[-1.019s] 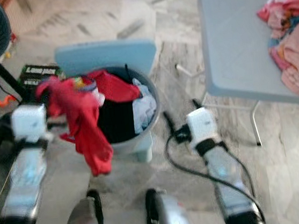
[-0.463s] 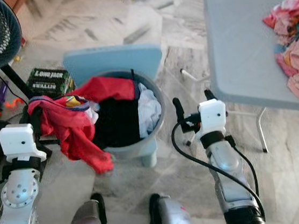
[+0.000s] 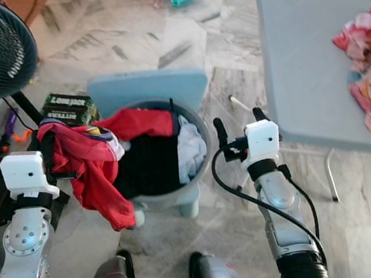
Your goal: Hang hanger
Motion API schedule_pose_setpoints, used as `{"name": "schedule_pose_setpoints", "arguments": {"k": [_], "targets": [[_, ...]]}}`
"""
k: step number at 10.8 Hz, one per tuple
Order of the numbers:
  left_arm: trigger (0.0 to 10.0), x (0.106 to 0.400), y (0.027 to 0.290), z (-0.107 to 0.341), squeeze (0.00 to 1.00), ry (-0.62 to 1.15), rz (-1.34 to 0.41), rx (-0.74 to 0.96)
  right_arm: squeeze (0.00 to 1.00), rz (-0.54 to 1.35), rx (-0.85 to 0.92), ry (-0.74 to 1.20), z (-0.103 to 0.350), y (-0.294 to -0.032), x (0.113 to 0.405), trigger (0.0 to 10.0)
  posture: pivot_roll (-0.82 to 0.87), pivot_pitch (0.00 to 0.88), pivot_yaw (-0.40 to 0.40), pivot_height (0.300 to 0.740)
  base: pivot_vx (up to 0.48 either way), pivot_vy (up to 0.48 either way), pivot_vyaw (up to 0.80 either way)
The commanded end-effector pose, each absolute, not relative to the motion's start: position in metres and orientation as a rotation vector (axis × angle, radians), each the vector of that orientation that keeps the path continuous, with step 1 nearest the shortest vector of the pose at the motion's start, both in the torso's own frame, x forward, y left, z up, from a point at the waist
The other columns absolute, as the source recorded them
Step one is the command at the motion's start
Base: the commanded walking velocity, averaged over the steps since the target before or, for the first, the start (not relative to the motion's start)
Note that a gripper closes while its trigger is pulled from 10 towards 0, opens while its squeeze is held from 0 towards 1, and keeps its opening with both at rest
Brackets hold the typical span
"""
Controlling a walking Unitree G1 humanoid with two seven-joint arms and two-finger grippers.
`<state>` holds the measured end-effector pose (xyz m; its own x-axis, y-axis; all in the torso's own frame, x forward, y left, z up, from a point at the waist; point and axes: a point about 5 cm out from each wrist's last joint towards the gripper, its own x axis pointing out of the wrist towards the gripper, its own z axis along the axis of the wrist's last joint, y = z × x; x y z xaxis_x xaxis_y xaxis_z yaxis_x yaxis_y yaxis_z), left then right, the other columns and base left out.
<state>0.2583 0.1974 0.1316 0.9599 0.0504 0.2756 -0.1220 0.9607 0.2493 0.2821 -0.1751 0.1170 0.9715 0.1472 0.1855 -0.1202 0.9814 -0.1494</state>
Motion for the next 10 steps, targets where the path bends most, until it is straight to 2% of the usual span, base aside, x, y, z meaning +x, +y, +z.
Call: {"name": "schedule_pose_setpoints", "arguments": {"k": [1,8,10], "targets": [[0.0,0.2583,0.1961,0.1386,0.00,-0.298,0.086,0.268,0.00,0.125,-0.141,-0.175,0.1106,-0.1787,0.2792,10.0,0.04,0.170,-0.083,0.740,0.341,0.000,0.00],[0.0,0.2619,0.1902,0.1406,0.00,-0.302,0.065,0.262,0.00,0.150,-0.156,-0.187,0.1113,-0.1765,0.2831,10.0,0.04,0.165,-0.079,0.740,0.351,0.000,0.00],[0.0,0.2624,0.1884,0.1408,0.00,-0.303,0.061,0.259,0.00,0.146,-0.155,-0.191,0.1121,-0.1765,0.2843,10.0,0.04,0.167,-0.079,0.740,0.360,0.000,0.80]]}}
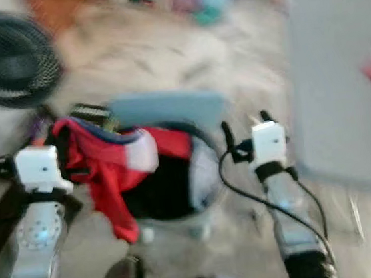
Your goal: Hang hanger
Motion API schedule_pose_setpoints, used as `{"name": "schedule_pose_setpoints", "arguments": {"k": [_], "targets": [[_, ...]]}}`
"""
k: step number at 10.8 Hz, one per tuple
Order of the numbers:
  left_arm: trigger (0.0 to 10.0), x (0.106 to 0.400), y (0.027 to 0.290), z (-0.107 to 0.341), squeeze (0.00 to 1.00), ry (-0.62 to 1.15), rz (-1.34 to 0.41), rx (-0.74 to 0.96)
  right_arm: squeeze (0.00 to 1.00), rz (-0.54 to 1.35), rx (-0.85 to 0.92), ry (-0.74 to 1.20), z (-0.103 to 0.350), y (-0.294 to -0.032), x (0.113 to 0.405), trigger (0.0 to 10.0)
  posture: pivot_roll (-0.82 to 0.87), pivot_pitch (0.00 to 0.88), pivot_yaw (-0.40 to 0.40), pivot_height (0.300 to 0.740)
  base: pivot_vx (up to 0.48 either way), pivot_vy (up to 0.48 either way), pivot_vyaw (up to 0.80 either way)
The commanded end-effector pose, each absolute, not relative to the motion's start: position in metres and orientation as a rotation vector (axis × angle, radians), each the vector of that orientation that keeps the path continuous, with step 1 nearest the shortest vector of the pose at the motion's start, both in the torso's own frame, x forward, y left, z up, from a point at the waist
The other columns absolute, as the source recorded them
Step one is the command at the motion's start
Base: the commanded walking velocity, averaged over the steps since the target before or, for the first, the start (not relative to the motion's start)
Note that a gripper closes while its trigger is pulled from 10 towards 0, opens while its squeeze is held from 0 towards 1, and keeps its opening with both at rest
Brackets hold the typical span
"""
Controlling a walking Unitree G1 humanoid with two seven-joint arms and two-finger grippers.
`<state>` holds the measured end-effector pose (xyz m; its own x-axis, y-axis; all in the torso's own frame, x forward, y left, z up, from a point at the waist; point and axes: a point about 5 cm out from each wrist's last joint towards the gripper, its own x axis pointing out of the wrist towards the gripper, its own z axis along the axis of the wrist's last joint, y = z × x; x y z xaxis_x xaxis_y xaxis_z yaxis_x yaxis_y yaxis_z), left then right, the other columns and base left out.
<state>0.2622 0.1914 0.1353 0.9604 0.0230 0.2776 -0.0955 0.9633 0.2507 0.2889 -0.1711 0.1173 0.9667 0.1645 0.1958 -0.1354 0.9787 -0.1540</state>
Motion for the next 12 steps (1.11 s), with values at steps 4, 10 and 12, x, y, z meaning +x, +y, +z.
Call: {"name": "schedule_pose_setpoints", "arguments": {"k": [4,10,12], "targets": [[2.9,0.261,0.186,0.134,0.00,-0.277,0.045,0.250,0.00,0.148,-0.143,-0.186,0.111,-0.176,0.284,10.0,0.05,0.176,-0.084,0.740,0.176,0.000,0.00],[4.0,0.348,0.205,0.186,0.00,-0.385,-0.002,0.413,0.00,0.129,-0.160,-0.182,0.111,-0.179,0.279,10.0,0.01,0.206,-0.088,0.740,0.000,0.000,0.00],[3.8,0.368,0.163,0.209,0.00,-0.472,-0.114,0.393,0.00,0.111,-0.170,-0.184,0.112,-0.182,0.278,10.0,-0.01,0.206,-0.085,0.740,0.000,0.000,0.00]]}}
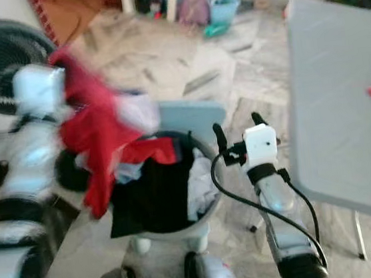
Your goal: Hang hanger
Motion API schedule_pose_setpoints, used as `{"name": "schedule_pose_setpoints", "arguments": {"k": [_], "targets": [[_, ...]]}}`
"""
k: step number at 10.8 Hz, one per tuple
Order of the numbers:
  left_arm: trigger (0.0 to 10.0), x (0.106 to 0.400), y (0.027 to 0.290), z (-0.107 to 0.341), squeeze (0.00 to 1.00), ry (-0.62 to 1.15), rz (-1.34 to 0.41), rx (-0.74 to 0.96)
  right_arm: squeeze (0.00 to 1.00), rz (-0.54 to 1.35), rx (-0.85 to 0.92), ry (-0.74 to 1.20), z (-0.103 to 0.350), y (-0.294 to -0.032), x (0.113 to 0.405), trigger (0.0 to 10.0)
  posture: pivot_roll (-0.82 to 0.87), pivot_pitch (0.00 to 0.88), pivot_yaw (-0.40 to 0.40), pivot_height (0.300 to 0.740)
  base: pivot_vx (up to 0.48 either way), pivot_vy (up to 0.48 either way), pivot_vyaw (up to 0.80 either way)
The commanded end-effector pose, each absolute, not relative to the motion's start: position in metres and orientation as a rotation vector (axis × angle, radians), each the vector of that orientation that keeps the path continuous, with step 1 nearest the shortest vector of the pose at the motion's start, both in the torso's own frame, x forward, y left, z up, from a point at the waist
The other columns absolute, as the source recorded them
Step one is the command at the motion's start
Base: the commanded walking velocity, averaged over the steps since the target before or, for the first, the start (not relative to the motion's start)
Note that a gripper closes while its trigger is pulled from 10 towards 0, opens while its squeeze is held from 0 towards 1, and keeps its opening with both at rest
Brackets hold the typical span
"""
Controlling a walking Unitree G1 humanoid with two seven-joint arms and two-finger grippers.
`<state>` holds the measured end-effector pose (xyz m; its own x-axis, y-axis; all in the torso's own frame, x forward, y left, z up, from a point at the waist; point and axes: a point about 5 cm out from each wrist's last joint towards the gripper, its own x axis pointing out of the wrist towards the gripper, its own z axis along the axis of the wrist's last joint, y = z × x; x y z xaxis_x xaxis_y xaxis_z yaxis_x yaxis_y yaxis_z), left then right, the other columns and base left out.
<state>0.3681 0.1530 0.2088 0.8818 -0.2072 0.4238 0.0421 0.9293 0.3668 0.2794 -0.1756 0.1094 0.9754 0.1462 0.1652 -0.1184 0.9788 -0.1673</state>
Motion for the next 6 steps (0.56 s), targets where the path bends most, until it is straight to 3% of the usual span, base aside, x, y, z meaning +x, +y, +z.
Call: {"name": "schedule_pose_setpoints", "arguments": {"k": [1,3,4,5,6], "targets": [[3.5,0.364,0.128,0.207,0.00,-0.508,-0.228,0.375,0.00,0.098,-0.174,-0.186,0.113,-0.185,0.278,10.0,-0.02,0.207,-0.081,0.740,0.000,0.000,0.00],[4.5,0.348,0.089,0.179,0.00,-0.507,-0.357,0.305,0.00,0.091,-0.180,-0.183,0.113,-0.185,0.278,10.0,-0.03,0.210,-0.083,0.740,0.000,0.000,0.00],[5.4,0.341,0.091,0.160,0.00,-0.455,-0.360,0.299,0.00,0.092,-0.183,-0.181,0.113,-0.185,0.278,10.0,-0.02,0.211,-0.086,0.740,0.000,0.000,0.00],[9.7,0.323,0.098,0.117,0.00,-0.313,-0.410,0.336,0.00,0.096,-0.185,-0.177,0.112,-0.184,0.279,10.0,-0.02,0.212,-0.088,0.740,0.000,0.000,0.00],[10.0,0.307,0.101,0.083,0.00,-0.163,-0.487,0.397,0.00,0.098,-0.186,-0.175,0.112,-0.183,0.280,10.0,0.00,0.217,-0.093,0.740,0.000,0.000,0.00]]}}
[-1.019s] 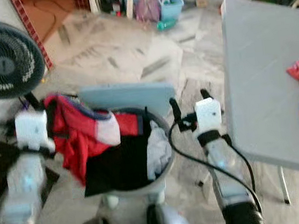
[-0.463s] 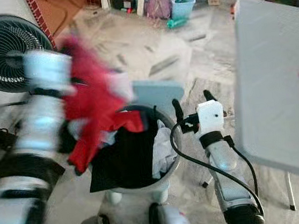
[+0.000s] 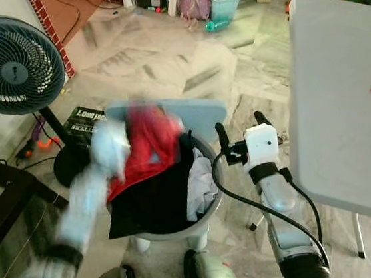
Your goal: Hang hanger
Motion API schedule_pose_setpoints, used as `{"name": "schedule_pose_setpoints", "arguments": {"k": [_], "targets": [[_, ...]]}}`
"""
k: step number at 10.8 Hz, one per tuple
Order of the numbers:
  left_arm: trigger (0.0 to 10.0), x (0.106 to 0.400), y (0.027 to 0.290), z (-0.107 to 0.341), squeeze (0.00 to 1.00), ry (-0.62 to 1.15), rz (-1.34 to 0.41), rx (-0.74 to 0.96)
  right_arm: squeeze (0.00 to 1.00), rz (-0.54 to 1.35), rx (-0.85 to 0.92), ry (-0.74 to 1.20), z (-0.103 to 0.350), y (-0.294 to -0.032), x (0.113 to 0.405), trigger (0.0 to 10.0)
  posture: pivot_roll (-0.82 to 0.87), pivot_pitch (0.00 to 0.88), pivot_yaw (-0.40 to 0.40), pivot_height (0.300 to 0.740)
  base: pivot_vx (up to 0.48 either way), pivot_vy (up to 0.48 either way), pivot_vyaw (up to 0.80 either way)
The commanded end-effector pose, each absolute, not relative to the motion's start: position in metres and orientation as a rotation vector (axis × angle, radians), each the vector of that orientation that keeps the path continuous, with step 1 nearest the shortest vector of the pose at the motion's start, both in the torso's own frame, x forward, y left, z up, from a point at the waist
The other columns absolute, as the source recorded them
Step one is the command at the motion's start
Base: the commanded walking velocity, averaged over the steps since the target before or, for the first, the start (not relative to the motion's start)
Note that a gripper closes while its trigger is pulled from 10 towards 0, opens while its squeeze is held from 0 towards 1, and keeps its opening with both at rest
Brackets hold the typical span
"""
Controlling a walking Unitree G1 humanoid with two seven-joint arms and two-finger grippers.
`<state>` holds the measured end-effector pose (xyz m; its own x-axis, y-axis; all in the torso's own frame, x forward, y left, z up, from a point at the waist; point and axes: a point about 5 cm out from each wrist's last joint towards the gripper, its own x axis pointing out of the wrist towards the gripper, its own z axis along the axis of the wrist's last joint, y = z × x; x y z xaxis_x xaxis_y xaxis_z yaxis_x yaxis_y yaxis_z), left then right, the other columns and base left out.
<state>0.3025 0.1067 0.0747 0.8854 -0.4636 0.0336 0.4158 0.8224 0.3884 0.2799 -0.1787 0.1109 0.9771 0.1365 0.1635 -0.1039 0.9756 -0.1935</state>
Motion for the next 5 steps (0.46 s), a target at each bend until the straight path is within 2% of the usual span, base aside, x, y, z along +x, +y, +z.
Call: {"name": "schedule_pose_setpoints", "arguments": {"k": [1,3,4,5], "targets": [[10.0,0.296,0.101,0.064,0.00,-0.052,-0.564,0.397,0.00,0.102,-0.186,-0.174,0.112,-0.182,0.281,10.0,0.00,0.218,-0.095,0.740,0.000,0.000,0.00],[10.0,0.285,0.099,0.046,0.00,0.077,-0.694,0.448,0.00,0.107,-0.188,-0.174,0.113,-0.180,0.284,10.0,0.01,0.217,-0.097,0.740,0.000,0.000,0.00],[10.0,0.275,0.098,0.040,0.00,0.108,-0.820,0.561,0.00,0.108,-0.192,-0.175,0.114,-0.181,0.285,10.0,0.01,0.216,-0.096,0.740,0.000,0.000,0.00],[10.0,0.270,0.099,0.037,0.00,0.121,-0.875,0.624,0.00,0.106,-0.194,-0.175,0.114,-0.181,0.285,10.0,0.01,0.215,-0.095,0.740,0.000,0.000,0.00]]}}
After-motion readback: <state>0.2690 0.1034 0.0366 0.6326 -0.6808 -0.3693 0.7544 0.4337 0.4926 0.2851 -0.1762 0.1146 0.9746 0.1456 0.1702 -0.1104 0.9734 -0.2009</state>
